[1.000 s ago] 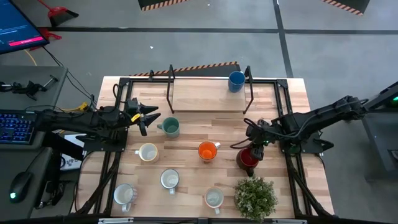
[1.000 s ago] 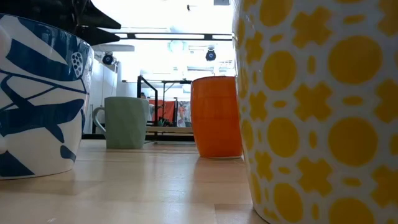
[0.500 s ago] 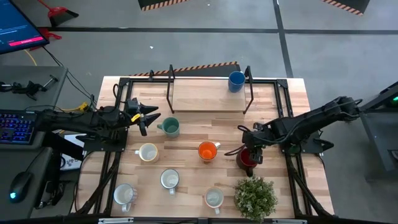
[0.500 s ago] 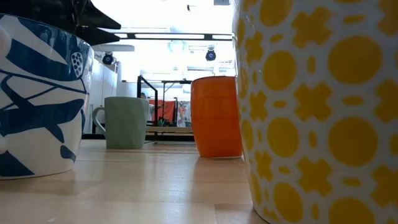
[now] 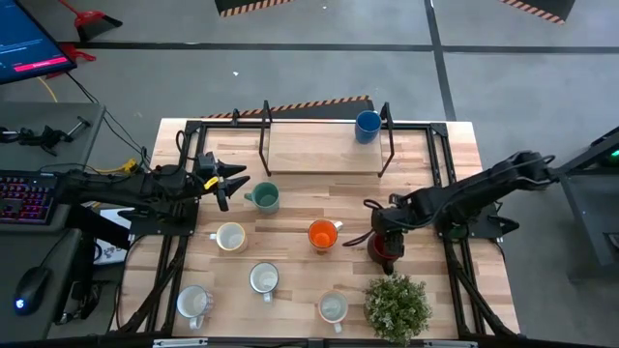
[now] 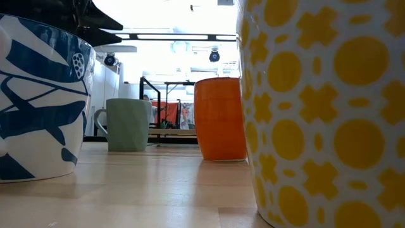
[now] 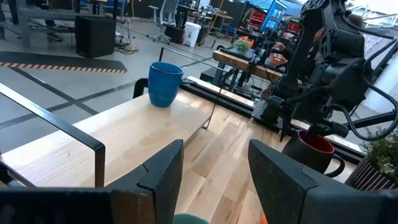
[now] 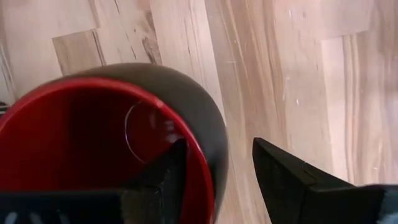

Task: Place coffee mugs
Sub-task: Put the black mug on the shelf

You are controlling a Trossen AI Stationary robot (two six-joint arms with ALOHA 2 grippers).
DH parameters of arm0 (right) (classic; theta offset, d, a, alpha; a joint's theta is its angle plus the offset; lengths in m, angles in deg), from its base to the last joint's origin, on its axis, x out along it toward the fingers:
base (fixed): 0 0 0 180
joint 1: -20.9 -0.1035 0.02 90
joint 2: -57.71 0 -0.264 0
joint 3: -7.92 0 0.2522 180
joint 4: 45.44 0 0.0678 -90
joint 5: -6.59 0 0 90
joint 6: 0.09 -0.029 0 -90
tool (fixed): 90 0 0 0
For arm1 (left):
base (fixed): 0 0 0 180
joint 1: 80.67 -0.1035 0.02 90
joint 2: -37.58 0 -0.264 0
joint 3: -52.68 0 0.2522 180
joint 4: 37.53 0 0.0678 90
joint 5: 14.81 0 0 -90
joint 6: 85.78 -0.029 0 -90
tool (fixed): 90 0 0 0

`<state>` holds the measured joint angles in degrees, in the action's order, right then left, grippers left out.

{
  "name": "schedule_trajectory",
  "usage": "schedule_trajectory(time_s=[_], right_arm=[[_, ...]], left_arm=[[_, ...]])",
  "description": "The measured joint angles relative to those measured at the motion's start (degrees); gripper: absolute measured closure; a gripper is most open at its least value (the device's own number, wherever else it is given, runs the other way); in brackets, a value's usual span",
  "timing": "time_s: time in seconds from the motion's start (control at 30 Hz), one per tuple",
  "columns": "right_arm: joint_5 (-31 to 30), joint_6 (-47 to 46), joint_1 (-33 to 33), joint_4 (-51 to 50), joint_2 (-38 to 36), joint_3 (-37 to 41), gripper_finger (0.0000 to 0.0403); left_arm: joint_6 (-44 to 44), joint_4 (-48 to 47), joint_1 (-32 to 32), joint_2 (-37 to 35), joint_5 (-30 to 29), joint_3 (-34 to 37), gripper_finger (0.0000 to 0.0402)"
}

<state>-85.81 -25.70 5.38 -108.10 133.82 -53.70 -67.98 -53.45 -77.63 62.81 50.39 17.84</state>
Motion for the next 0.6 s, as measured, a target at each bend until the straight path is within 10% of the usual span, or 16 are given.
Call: schedule_trajectory(time_s=[0.3, 0.6], right_arm=[[0.1, -2.9, 0.1, 1.0, 4.7, 0.0, 0.0260], [-2.1, -4.5, 0.1, 1.8, 6.1, -0.1, 0.0390]], left_arm=[[0.0, -0.1, 0.0, 0.0, 0.0, 0.0, 0.0229], [0.0, -0.2, 0.0, 0.0, 0.0, 0.0, 0.0229]])
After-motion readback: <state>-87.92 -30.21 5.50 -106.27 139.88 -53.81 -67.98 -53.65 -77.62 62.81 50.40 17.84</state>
